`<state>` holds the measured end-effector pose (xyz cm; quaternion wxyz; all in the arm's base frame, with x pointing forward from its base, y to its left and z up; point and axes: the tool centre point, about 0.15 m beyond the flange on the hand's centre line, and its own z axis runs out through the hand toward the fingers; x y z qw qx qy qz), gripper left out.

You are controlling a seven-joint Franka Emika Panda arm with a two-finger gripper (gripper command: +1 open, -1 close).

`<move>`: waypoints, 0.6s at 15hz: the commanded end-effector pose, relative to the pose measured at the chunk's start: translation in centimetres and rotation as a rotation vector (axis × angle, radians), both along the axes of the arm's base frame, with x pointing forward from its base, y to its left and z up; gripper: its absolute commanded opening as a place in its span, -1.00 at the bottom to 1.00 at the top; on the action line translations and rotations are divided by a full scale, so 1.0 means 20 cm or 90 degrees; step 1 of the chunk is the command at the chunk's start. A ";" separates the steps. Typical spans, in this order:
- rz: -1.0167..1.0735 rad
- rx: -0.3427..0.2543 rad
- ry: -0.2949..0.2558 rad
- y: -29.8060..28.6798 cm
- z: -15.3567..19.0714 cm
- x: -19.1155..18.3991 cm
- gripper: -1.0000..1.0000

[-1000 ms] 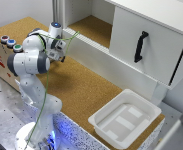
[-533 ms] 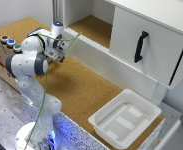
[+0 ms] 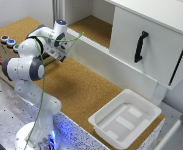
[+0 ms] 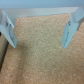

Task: Grasp the drawer handle, then close it

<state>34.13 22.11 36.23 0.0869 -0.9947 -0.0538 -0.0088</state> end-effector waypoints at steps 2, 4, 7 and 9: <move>-0.068 -0.051 0.021 -0.37 0.17 -0.09 1.00; -0.075 -0.044 0.013 -0.50 0.23 -0.11 1.00; -0.064 -0.013 -0.005 -0.71 0.27 -0.11 1.00; -0.045 -0.009 -0.007 -0.85 0.29 -0.10 1.00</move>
